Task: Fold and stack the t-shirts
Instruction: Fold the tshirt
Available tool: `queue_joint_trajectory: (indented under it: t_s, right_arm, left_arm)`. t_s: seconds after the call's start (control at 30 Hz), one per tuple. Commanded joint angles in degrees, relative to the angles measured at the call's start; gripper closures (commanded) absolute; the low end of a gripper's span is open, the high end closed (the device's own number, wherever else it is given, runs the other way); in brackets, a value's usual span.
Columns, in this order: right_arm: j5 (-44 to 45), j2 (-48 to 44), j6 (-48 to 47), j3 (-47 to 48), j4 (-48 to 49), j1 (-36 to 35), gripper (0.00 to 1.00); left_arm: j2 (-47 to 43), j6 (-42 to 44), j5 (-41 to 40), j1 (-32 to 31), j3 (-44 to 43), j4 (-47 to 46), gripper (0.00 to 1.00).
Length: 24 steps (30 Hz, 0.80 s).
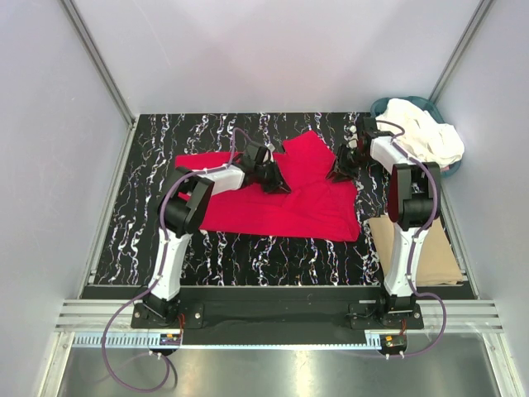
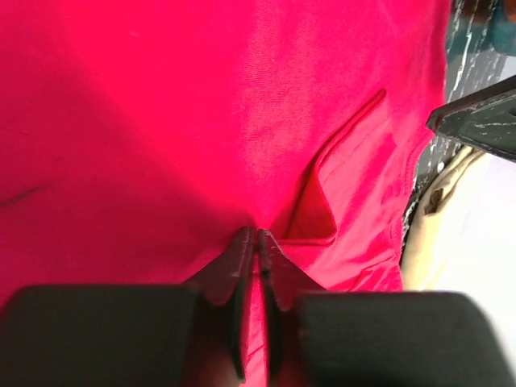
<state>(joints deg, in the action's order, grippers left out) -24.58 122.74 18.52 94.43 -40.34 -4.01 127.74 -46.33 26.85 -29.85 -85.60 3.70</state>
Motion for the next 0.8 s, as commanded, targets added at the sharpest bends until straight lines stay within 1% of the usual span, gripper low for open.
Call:
queue_joint_trajectory:
  t_s: [0.0,0.03,0.13,0.23,0.4,0.5,0.57,0.6,0.63,0.7,0.73,0.77]
  right_arm:
    - [-2.49,0.4,-1.39,1.19,1.4,0.14,0.62]
    - [-3.01,0.57,-1.65,1.28,1.58,0.14,0.56]
    - [-4.16,1.53,-1.65,1.72,1.49,0.32,0.53]
    - [-4.08,2.42,-1.47,2.51,1.67,0.23,0.53]
    - [-3.98,3.91,-1.56,3.47,1.75,0.23,0.53]
    - [-3.72,4.7,-1.39,3.92,2.01,0.23,0.54]
    - [-3.46,4.97,-1.39,4.09,2.19,0.23,0.54]
    - [-3.37,5.05,-1.39,4.18,2.19,0.23,0.55]
    - [-3.46,5.4,-1.39,4.35,2.19,0.23,0.57]
    - [-3.63,5.76,-1.56,4.62,2.19,0.32,0.6]
    - [-3.9,5.85,-1.65,4.53,2.11,0.23,0.64]
    - [-3.99,5.93,-1.65,4.36,2.28,0.32,0.66]
  left_arm:
    - [-1.26,2.11,-2.15,-0.04,-2.99,1.3,0.94]
    - [-1.7,2.46,-3.46,-0.04,-2.73,2.7,1.0]
    - [-5.12,3.61,-6.88,-0.04,-0.45,3.59,1.0]
    - [-8.21,4.31,-10.23,-0.04,1.31,4.55,1.0]
    - [-10.76,4.32,-12.17,-0.04,2.46,4.03,1.0]
    - [-10.59,3.96,-12.09,-0.04,2.46,3.77,1.0]
    - [-9.36,3.96,-10.42,-0.04,1.23,4.64,0.99]
    - [-8.83,3.88,-9.46,-0.04,0.71,5.08,0.85]
    - [-8.39,3.61,-8.14,-0.04,0.44,5.69,0.78]
    - [-6.81,3.35,-6.82,-0.3,0.35,5.79,0.69]
    - [-5.76,3.35,-5.42,-0.39,0.17,5.79,0.65]
    - [-5.32,3.26,-4.88,-0.39,0.17,5.7,0.64]
